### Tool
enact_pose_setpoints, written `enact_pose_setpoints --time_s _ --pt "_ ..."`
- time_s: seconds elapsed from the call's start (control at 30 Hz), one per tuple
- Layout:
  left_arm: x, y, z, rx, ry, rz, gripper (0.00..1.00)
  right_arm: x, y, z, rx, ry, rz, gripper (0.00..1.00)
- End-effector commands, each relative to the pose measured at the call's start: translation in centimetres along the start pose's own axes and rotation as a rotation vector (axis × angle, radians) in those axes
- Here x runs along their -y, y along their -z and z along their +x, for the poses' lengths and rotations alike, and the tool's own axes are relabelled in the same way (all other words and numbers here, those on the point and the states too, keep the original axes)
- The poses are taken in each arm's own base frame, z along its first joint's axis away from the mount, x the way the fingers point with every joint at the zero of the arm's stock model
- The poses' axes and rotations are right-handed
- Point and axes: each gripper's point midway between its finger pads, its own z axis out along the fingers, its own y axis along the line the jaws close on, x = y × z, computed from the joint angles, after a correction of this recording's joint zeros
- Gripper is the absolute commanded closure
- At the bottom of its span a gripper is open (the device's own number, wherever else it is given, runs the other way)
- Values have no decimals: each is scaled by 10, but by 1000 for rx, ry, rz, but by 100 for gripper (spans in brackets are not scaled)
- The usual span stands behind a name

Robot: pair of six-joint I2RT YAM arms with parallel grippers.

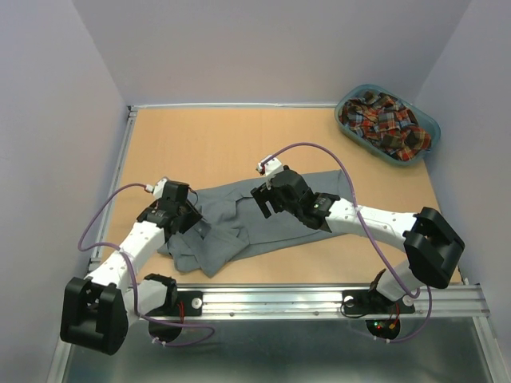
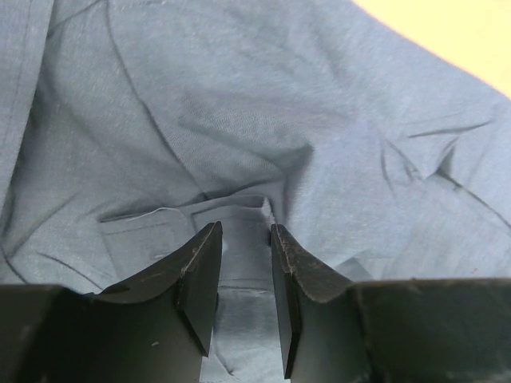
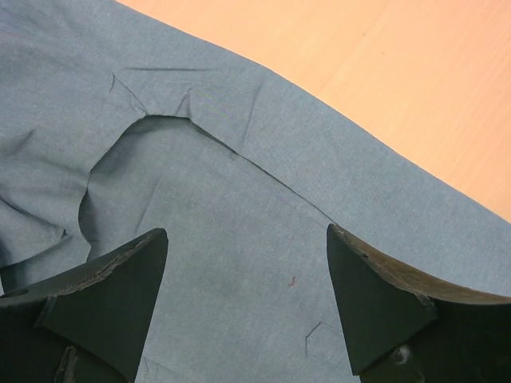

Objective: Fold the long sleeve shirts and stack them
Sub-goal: Fold the shirt

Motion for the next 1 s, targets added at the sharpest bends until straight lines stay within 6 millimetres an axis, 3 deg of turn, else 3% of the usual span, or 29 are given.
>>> enact_pose_setpoints --time_s 0.0,0.17,0.27,0.4,0.6,0.97 --pt "-9 -8 6 -2 -2 -27 57 5 3 -5 38 -17 19 15" --pt "-13 -12 10 -12 1 -44 53 6 4 -5 39 -17 19 15" --pt "-19 -9 6 14 33 -78 45 7 5 -5 42 -19 20 15" --pt "-27 -1 -3 65 63 -116 44 7 6 -6 43 -19 20 15" --pt "-40 1 4 42 82 -177 43 5 7 -4 42 -21 11 15" --pt "-45 -10 16 -23 71 -226 48 7 10 -1 48 -17 11 15"
